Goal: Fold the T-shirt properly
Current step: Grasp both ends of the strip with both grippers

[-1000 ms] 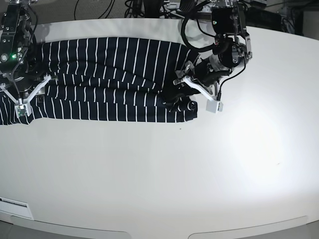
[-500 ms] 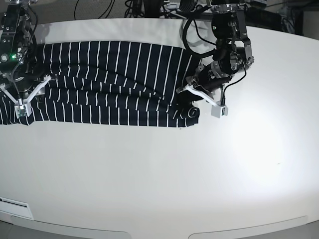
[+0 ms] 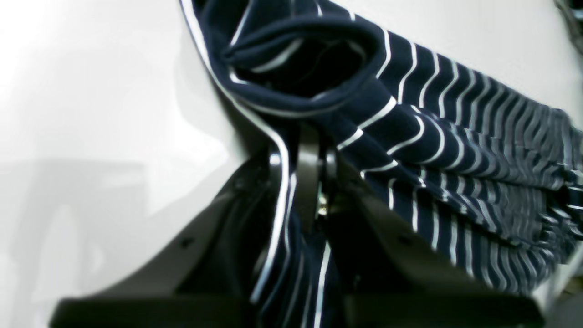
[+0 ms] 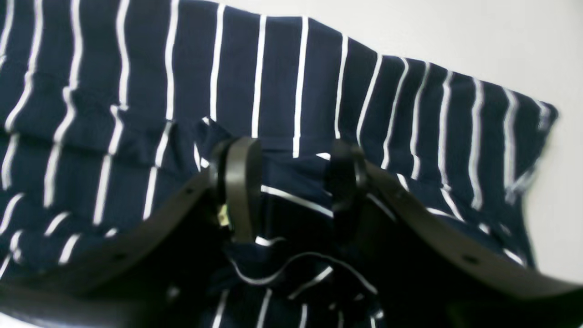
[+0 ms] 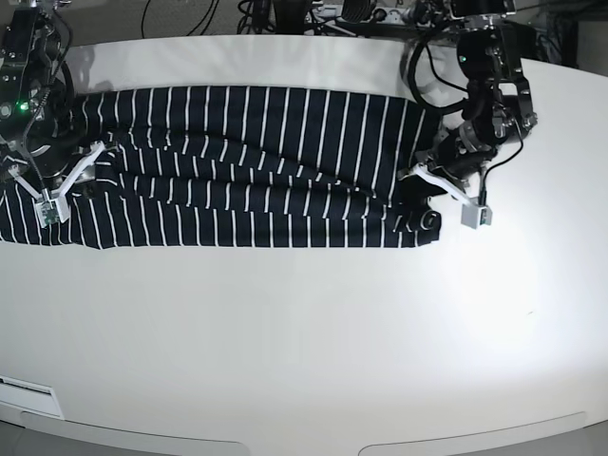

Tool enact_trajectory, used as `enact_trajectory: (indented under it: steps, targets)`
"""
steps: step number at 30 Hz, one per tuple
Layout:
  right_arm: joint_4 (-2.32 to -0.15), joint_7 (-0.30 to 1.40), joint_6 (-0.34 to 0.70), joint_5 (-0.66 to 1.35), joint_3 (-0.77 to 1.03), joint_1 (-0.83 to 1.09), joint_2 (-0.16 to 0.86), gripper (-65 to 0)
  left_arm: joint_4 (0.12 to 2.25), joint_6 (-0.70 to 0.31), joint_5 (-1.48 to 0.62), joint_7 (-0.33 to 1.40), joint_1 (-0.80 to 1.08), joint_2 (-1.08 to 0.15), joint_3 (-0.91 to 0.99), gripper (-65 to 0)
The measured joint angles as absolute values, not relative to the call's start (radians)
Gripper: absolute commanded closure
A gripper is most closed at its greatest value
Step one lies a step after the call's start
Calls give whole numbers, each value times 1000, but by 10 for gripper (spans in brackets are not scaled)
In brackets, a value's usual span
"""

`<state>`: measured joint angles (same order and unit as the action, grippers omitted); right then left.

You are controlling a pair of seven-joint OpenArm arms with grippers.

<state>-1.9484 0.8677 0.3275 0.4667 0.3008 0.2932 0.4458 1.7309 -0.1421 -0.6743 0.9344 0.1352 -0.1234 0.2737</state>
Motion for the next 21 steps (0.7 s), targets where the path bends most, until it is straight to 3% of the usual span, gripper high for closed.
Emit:
enact_trajectory:
  steps: [2, 6, 15, 18, 21]
  targets:
    - [-1948, 867, 364, 520, 301, 291, 446, -255, 1731, -142, -677, 935, 135, -159, 275, 0]
    - [-1948, 886, 434, 578, 301, 291, 446, -160, 1731, -142, -682, 942, 136, -229, 275, 0]
    - [-1950, 894, 476, 648, 301, 290, 446, -153, 1727, -135, -700, 962, 139, -366, 274, 0]
    - [-1950, 891, 475, 636, 301, 293, 446, 0, 1727, -135, -738, 968, 141, -401, 273, 0]
    - [-1933, 833, 471, 598, 301, 299, 427, 0, 1726, -152, -790, 968, 141, -429, 273, 0]
